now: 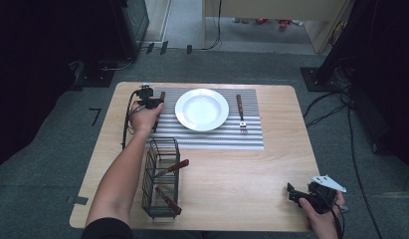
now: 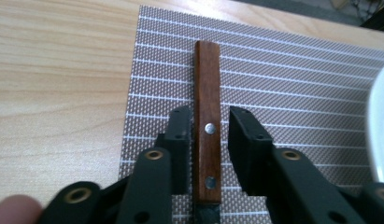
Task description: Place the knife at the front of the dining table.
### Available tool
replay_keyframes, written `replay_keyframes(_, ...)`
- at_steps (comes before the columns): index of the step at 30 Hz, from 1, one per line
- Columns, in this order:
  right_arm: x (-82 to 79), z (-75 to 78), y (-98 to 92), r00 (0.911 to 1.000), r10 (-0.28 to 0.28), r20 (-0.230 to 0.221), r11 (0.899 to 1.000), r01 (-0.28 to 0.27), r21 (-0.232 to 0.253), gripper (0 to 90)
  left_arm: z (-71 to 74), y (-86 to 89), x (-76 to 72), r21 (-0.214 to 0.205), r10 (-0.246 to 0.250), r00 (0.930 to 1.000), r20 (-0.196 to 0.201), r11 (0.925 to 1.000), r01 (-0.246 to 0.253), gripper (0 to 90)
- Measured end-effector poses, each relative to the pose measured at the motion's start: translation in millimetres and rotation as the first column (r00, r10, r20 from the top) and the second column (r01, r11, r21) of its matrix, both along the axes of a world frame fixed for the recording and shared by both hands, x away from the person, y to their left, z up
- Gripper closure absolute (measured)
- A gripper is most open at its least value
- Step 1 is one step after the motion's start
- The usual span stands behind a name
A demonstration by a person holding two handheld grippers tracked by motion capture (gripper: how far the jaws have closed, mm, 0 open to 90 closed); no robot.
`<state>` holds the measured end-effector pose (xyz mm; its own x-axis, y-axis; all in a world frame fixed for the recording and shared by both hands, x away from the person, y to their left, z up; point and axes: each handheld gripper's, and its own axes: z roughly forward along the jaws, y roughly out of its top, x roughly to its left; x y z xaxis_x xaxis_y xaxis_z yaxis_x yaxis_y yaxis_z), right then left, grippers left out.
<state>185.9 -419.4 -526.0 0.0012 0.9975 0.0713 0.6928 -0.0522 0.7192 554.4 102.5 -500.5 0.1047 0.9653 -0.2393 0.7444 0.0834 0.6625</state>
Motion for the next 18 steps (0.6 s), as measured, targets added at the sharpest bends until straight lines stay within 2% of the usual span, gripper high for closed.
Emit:
replay_keyframes(1, 0.0, 0.0, 0.0, 1.0, 0.0, 0.0, 1.0, 0.0, 0.0, 0.2, 1.7, 0.9, -0.6, -0.008, -0.01, 0.9997, 0.021, 0.9999, 0.01, 63.2)
replay_keyframes(4, -0.1, 0.0, -0.1, 1.0, 0.0, 0.0, 1.0, 0.0, 0.001, 0.2, 4.7, 3.0, -1.6, -0.024, -0.025, 0.999, 0.036, 0.9994, 0.026, 49.4)
replay_keyframes(5, -0.1, 0.0, -0.2, 1.0, 0.001, 0.0, 1.0, -0.001, 0.002, 0.2, 7.6, 6.8, -3.8, -0.07, -0.046, 0.997, 0.062, 0.9963, 0.05, 43.0)
replay_keyframes(6, -0.1, 0.0, -0.2, 1.0, 0.001, 0.0, 1.0, -0.001, 0.002, 0.2, 7.6, 6.8, -3.8, -0.07, -0.046, 0.997, 0.062, 0.9963, 0.05, 38.2)
replay_keyframes(7, -0.1, 0.0, -0.2, 1.0, 0.001, 0.0, 1.0, -0.001, 0.002, 0.2, 12.0, 9.8, -7.9, -0.086, -0.054, 0.9934, 0.101, 0.9943, 0.062, 33.0)
replay_keyframes(9, 0.0, 0.0, 0.0, 1.0, 0.0, 0.0, 1.0, 0.0, 0.001, 0.2, 19.0, 10.3, -12.1, -0.049, -0.041, 0.9925, 0.115, 0.9977, 0.047, 26.7)
replay_keyframes(10, 0.0, 0.0, 0.0, 1.0, 0.0, 0.0, 1.0, 0.0, 0.0, 0.2, 19.0, 10.3, -12.1, -0.049, -0.041, 0.9925, 0.115, 0.9977, 0.047, 22.1)
replay_keyframes(11, 0.0, 0.0, 0.1, 1.0, 0.0, -0.001, 1.0, 0.0, -0.001, 0.2, 25.4, 11.3, -16.4, -0.03, -0.039, 0.9924, 0.117, 0.9986, 0.043, 18.0)
replay_keyframes(14, 0.3, 0.0, 0.8, 1.0, 0.001, -0.003, 1.0, -0.001, -0.008, 0.2, 31.0, 12.6, -21.6, -0.032, -0.049, 0.9912, 0.123, 0.998, 0.054, 16.3)
replay_keyframes(15, 0.5, -0.1, 1.4, 1.0, 0.0, -0.005, 1.0, 0.0, -0.013, 0.2, 35.5, 12.8, -27.7, -0.029, -0.051, 0.9902, 0.13, 0.998, 0.056, 13.8)
replay_keyframes(18, 1.5, -0.5, 4.2, 0.9999, 0.0, -0.015, 0.999, -0.001, -0.043, 0.1, 42.9, 12.6, -37.5, 0.003, -0.036, 0.9913, 0.127, 0.9993, 0.036, 9.4)
